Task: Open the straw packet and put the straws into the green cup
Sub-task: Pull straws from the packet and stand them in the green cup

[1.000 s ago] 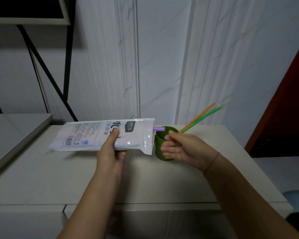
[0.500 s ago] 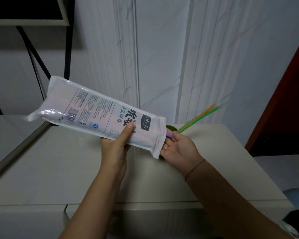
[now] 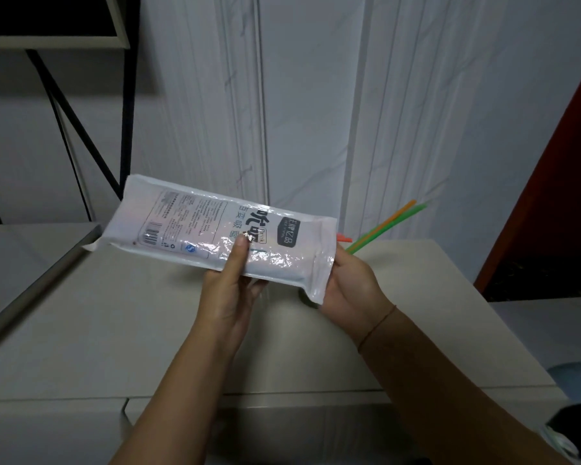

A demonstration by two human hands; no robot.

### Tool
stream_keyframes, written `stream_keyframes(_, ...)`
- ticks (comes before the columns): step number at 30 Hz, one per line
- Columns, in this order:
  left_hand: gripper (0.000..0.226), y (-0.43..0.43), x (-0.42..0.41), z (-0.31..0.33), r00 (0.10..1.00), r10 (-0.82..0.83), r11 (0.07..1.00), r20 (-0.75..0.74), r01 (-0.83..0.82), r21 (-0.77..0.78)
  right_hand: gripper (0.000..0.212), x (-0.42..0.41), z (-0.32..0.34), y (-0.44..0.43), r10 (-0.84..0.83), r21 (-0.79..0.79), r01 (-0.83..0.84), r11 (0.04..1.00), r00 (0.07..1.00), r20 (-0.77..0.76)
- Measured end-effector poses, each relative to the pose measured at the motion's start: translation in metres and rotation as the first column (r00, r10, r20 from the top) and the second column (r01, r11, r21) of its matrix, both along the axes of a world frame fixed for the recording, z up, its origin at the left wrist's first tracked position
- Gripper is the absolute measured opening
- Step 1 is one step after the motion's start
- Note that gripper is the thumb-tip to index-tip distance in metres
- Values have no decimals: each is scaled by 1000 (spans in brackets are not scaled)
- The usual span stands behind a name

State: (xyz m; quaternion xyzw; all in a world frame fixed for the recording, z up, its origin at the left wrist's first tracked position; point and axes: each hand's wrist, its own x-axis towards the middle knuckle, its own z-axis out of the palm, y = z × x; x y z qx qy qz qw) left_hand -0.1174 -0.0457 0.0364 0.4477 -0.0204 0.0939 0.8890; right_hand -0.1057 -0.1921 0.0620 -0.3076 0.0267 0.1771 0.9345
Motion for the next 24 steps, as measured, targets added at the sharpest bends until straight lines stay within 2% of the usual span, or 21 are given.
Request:
stream_keyframes(4,59,13,2,4,1000,9,999,22,-8,-33,45,9,-3,-19,-134,-34,131,991,986,-102)
stream_keyframes(8,60,14,3,4,1000,-25,996,7,25,-82,44,11,-5,-22,-165,-51,160,986,981,-105)
stream_keyframes(11,56,14,4,3,998,-46,980,-40,38,-197,41,10,-3,-21,-181,-35,179,983,979,-89)
stream_keyframes(14,50,17,5,1,996,-80,958,-27,70,-279,28,8,-1,-19,-244,-134,244,961,970,16)
stream_keyframes(16,56,15,4,1,996,-90,946,-21,79,-313,17,6,-1,-16,-251,-275,290,917,953,167)
stream_keyframes(20,52,12,2,1,997,-60,924,-38,41,-381,11,-1,-3,-12,-232,-548,401,734,907,352)
stream_keyframes(22,49,13,3,0,997,-49,907,-61,18,-420,7,1,-4,-14,-259,-592,461,661,881,397)
stream_keyframes(24,44,15,3,0,996,-42,898,-83,1,-440,5,2,-4,-15,-262,-602,478,640,872,414)
